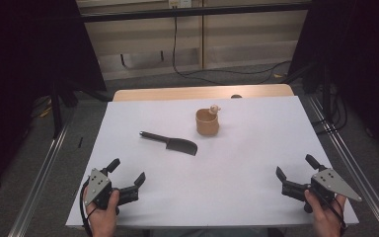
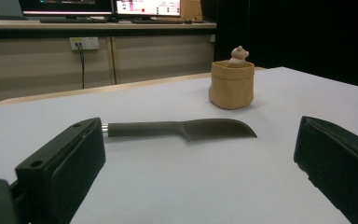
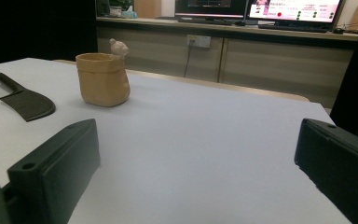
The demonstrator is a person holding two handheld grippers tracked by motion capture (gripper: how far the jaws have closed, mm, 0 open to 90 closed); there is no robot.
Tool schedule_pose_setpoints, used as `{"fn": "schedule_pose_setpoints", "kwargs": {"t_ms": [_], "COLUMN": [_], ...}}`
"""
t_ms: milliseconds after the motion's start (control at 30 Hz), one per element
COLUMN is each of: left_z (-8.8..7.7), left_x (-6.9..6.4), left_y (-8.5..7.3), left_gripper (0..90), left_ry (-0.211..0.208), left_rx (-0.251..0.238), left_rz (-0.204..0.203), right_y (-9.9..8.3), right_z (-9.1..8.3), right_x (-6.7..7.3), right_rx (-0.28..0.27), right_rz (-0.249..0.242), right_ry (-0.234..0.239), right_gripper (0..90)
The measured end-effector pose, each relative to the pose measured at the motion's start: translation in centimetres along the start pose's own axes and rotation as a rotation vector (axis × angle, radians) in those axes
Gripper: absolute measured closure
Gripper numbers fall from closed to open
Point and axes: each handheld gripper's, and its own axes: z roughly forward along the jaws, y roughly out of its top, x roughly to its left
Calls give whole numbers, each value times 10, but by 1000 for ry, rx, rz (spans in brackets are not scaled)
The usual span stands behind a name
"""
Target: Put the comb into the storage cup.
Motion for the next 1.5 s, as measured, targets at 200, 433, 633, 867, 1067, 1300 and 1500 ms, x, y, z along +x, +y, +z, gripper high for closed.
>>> {"fn": "schedule_pose_setpoints", "kwargs": {"t_ms": [200, 433, 633, 867, 1067, 1300, 1500], "left_z": [0, 1, 7, 12, 11, 16, 21], "left_x": [1, 1, 0, 1, 8, 6, 3], "left_y": [0, 2, 4, 7, 10, 10, 14], "left_gripper": [25, 42, 42, 42, 19, 16, 17], "left_ry": [-8, -51, -45, -69, -75, -97, -107], "left_rx": [11, 37, 58, 65, 29, 38, 33], "left_rz": [-5, 0, 27, 24, -24, -16, 5], "right_y": [0, -1, -1, 0, 0, 0, 0], "right_z": [-1, -1, -1, -1, -3, -2, -3], "right_x": [-1, -2, -2, -1, -2, -2, -2], "right_rx": [-2, 1, 0, -2, -6, -3, -6], "right_rz": [5, 11, 13, 4, 3, 1, 5], "right_ry": [3, 4, 6, 7, -3, 4, -1], "right_gripper": [0, 0, 0, 0, 0, 0, 0]}}
